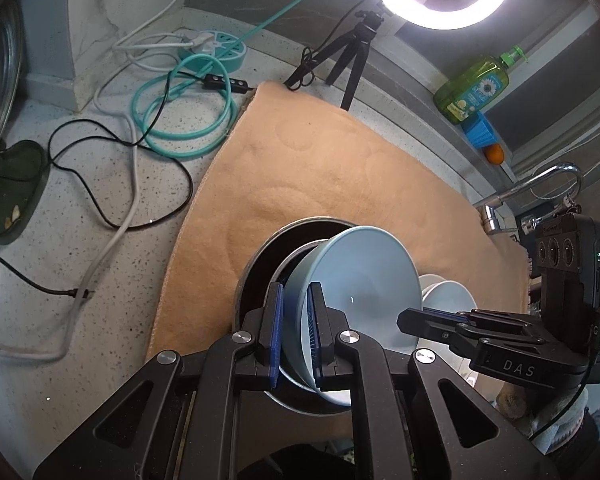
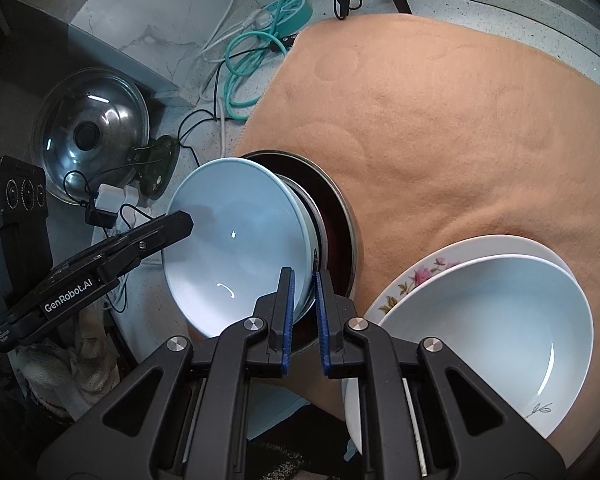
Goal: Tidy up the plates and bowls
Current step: 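Lower the pale blue bowl into the red steel bowl with both grippers, then open both grippers and move them to the large steel bowl rim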
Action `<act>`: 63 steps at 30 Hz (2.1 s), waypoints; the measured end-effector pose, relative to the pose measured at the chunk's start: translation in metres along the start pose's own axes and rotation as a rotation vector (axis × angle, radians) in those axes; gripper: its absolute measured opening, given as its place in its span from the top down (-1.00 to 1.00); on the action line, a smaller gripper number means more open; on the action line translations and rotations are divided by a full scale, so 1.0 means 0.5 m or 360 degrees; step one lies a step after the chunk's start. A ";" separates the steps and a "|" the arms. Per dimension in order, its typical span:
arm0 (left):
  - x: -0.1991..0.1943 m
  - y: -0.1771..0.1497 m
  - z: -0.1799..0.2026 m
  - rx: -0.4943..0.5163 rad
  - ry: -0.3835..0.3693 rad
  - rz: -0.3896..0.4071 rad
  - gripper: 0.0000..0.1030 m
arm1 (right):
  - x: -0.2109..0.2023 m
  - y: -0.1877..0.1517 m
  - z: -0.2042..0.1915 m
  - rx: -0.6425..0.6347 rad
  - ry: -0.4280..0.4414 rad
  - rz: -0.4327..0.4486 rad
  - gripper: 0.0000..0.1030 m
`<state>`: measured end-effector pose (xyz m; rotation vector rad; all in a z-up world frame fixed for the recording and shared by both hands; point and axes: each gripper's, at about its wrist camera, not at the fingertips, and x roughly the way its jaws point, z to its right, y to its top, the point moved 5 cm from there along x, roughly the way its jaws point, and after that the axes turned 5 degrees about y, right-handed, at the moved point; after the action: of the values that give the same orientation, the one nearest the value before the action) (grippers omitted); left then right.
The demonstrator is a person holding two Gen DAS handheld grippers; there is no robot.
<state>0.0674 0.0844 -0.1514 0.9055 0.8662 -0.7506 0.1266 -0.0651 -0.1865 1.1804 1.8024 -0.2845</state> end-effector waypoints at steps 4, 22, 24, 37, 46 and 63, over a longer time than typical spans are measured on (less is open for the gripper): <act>0.004 -0.004 -0.003 -0.0008 0.0004 -0.0014 0.81 | 0.003 0.001 0.000 0.0002 -0.0001 -0.0004 0.79; 0.019 -0.007 -0.009 -0.0012 0.0015 -0.0040 0.81 | 0.008 0.001 -0.009 -0.0075 -0.0070 0.0016 0.76; 0.021 -0.006 -0.009 -0.0009 0.0017 -0.0038 0.81 | 0.006 0.002 -0.010 -0.0087 -0.0076 0.0020 0.76; -0.017 -0.006 -0.022 -0.0034 0.0018 0.0052 0.50 | -0.070 0.010 0.004 -0.0088 -0.0093 0.0228 -0.05; -0.057 -0.022 -0.040 0.0002 0.0132 0.0226 -0.21 | -0.138 -0.006 0.028 -0.0091 -0.0118 0.0525 -0.89; -0.064 -0.082 -0.073 -0.0172 0.0105 0.0290 -0.24 | -0.167 -0.043 0.045 -0.0146 -0.0342 0.0649 -0.94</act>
<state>0.0076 0.1052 -0.1501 0.9034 0.8609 -0.5142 0.1307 -0.1400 -0.1383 1.3632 1.3402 -0.0852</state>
